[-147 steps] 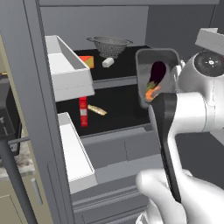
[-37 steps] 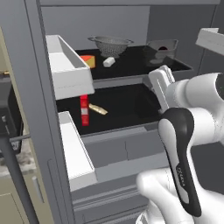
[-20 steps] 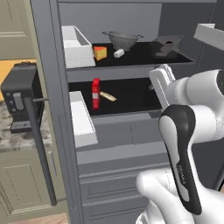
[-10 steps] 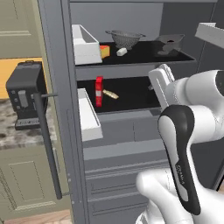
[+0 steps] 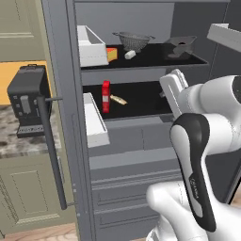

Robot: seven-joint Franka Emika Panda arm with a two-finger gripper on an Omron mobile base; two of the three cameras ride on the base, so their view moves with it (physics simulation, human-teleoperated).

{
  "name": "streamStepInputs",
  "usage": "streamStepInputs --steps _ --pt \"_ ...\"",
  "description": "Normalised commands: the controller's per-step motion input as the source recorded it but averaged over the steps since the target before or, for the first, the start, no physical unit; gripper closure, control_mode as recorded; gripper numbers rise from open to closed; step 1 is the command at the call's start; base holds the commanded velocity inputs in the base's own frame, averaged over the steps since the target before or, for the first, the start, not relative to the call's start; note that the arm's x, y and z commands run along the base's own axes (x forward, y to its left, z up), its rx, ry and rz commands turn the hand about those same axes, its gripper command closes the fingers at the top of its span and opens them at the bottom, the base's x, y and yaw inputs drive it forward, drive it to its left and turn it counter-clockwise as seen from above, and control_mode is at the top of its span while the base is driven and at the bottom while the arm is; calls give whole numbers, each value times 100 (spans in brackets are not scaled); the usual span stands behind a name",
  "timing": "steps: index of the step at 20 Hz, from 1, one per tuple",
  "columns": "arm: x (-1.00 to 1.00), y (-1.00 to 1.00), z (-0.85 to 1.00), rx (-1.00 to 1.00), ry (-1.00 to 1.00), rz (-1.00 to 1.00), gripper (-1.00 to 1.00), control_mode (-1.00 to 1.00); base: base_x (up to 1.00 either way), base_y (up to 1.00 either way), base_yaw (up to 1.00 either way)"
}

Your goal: Place the tupperware on the top shelf of the fridge. Make space for the tupperware among the existing items by rearranging them on the shelves if needed. Close the fridge door when finished.

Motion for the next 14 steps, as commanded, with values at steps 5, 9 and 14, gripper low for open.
streamStepInputs --steps 5,9,14 --pt "0 0 0 0 0 0 -100 -100 0 0 0" --pt "-16 -9 0 0 0 0 -100 -100 0 0 0" --pt "-39 -54 0 1 0 -5 -100 -100 0 0 0"
